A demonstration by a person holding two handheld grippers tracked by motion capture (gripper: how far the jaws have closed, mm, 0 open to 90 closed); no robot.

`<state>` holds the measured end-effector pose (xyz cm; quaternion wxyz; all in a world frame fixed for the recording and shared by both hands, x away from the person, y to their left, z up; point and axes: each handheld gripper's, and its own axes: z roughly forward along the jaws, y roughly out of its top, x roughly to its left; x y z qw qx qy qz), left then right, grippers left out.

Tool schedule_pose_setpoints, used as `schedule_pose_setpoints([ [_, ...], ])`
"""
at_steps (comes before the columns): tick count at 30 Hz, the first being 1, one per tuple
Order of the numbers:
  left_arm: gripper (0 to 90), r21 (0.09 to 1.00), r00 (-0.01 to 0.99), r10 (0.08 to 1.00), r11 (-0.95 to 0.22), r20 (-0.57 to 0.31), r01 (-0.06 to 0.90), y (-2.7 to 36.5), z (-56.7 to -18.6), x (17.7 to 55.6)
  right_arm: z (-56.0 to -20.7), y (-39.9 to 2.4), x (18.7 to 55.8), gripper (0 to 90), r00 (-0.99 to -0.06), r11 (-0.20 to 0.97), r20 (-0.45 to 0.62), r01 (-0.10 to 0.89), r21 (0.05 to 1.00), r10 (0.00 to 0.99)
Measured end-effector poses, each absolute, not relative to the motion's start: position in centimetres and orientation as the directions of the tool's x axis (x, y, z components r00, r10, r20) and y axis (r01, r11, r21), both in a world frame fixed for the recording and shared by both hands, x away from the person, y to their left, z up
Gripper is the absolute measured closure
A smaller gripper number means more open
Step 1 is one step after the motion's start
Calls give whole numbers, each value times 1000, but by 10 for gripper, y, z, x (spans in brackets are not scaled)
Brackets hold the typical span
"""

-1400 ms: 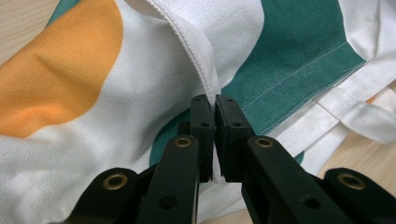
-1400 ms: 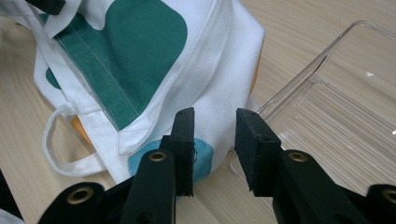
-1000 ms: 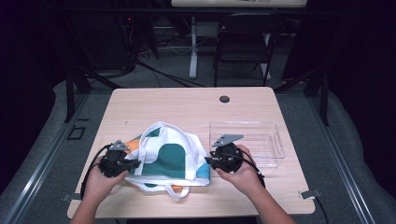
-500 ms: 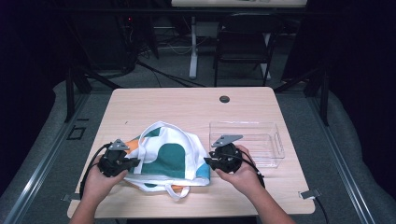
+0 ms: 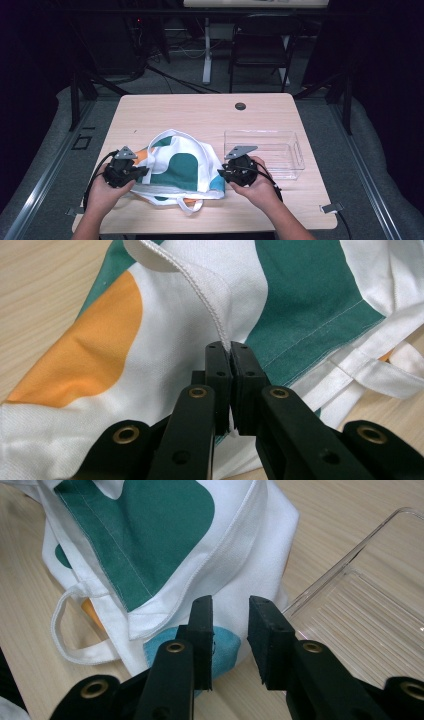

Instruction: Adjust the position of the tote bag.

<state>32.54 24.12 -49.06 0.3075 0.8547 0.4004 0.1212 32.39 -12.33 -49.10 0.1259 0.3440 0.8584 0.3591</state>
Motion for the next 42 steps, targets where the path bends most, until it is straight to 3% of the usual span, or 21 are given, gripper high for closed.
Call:
schedule_pose_setpoints([
  [15, 879, 651, 645, 764, -480, -18, 587, 246, -472, 330, -486, -110, 317, 768, -772, 550, 2, 455, 700, 636],
  [42, 879, 712, 627, 778, -422, -33, 561, 260, -451, 342, -478, -26, 316, 752, -879, 666, -45, 326, 671, 475],
])
